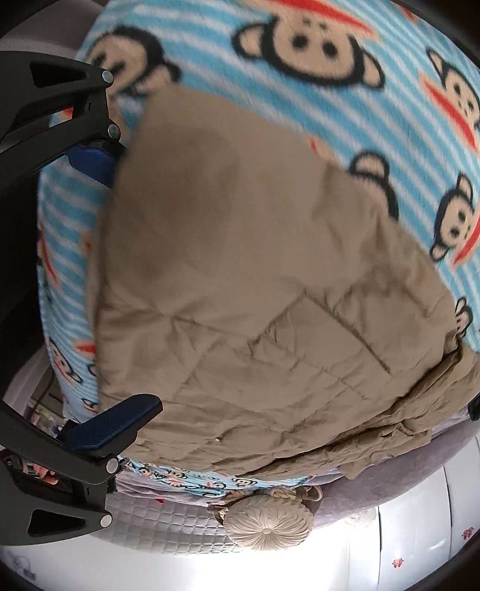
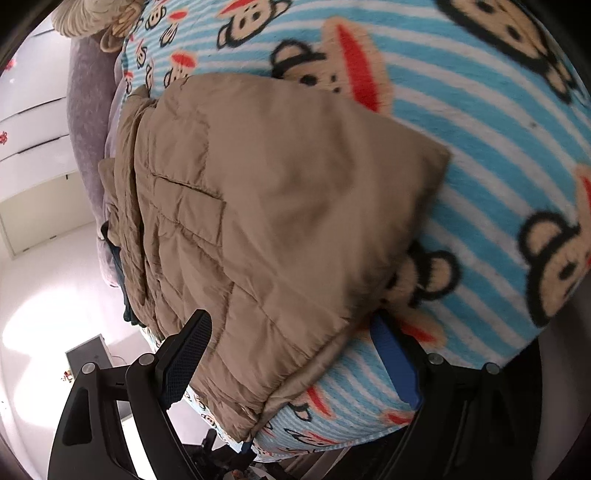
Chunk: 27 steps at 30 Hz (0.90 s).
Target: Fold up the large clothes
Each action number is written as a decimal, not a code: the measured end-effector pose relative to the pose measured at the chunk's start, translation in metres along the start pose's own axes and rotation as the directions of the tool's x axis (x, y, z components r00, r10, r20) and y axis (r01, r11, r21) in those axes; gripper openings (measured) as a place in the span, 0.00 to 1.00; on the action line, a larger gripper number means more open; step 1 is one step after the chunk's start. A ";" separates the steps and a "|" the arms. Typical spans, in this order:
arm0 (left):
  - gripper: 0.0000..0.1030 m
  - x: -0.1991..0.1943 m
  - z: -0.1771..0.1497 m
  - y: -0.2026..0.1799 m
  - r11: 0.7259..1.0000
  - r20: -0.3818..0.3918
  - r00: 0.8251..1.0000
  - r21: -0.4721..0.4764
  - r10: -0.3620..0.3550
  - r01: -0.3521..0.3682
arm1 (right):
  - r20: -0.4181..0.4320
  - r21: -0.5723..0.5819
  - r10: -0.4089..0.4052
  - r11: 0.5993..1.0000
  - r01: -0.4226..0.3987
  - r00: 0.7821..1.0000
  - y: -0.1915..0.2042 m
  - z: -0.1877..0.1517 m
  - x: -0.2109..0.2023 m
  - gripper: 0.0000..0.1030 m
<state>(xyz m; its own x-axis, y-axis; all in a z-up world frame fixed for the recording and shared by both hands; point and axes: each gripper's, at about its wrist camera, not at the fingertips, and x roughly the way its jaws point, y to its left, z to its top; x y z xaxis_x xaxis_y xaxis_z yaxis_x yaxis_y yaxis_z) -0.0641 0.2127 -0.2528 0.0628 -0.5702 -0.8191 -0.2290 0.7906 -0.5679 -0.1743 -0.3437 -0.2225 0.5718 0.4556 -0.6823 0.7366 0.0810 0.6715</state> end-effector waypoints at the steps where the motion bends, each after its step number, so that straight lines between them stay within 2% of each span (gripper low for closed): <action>1: 1.00 0.003 0.002 -0.004 1.000 -0.002 1.000 0.002 0.001 -0.001 | -0.001 0.000 0.002 1.000 -0.002 1.000 0.001 0.001 0.001 0.87; 4: 1.00 0.008 0.005 -0.012 1.000 -0.003 1.000 0.011 0.015 -0.015 | -0.009 -0.001 0.006 1.000 -0.006 1.000 0.004 0.003 0.005 0.87; 6: 0.95 0.010 0.006 -0.018 0.999 0.003 1.000 0.020 0.029 -0.029 | -0.016 -0.005 0.012 1.000 -0.012 1.000 0.006 0.004 0.007 0.87; 8: 0.78 0.012 0.007 -0.023 0.998 0.008 0.998 0.028 0.055 -0.055 | -0.020 -0.002 0.017 1.000 -0.018 1.000 0.004 0.004 0.006 0.86; 9: 0.61 0.013 0.007 -0.024 0.997 0.002 0.998 0.030 0.067 -0.067 | -0.023 0.004 0.021 1.000 -0.021 1.000 0.003 0.004 0.006 0.80; 10: 0.41 0.016 0.008 -0.025 0.996 -0.010 0.997 0.035 0.082 -0.081 | -0.026 0.011 0.022 1.000 -0.022 0.999 0.002 0.005 0.005 0.68; 11: 0.32 0.015 0.009 -0.025 0.995 -0.010 0.996 0.042 0.086 -0.086 | -0.030 0.018 0.023 1.000 -0.022 0.999 0.000 0.006 0.004 0.59; 12: 0.22 0.014 0.009 -0.026 0.995 -0.004 0.996 0.046 0.088 -0.088 | -0.035 0.026 0.020 0.999 -0.019 0.999 -0.003 0.008 0.004 0.37; 13: 0.17 0.010 0.010 -0.028 0.994 0.011 0.996 0.053 0.090 -0.091 | -0.037 0.030 0.015 0.999 -0.014 0.999 -0.004 0.009 0.004 0.17; 16: 0.15 -0.010 0.011 -0.041 0.994 0.068 0.995 0.072 0.079 -0.083 | -0.044 -0.003 0.015 1.000 -0.015 0.999 0.003 0.012 0.001 0.08; 21: 0.15 -0.051 0.017 -0.084 0.992 0.177 0.984 0.115 0.023 -0.044 | -0.073 -0.205 0.017 0.978 -0.032 0.997 0.051 0.014 -0.015 0.07; 25: 0.15 -0.077 0.031 -0.130 0.985 0.267 0.964 0.166 -0.007 -0.039 | -0.075 -0.380 0.008 0.924 -0.036 0.997 0.104 0.023 -0.032 0.07; 27: 0.15 -0.086 0.041 -0.149 0.982 0.303 0.953 0.182 -0.006 -0.051 | -0.067 -0.469 -0.002 0.883 -0.030 0.998 0.134 0.030 -0.039 0.07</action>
<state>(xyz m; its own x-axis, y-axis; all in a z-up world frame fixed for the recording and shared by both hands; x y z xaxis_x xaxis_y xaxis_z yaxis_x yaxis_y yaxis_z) 0.0040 0.1530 -0.1008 0.3560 -0.4807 -0.8014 -0.0516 0.8461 -0.5305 -0.0866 -0.3767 -0.1144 0.5449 0.5137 -0.6627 0.4639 0.4736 0.7487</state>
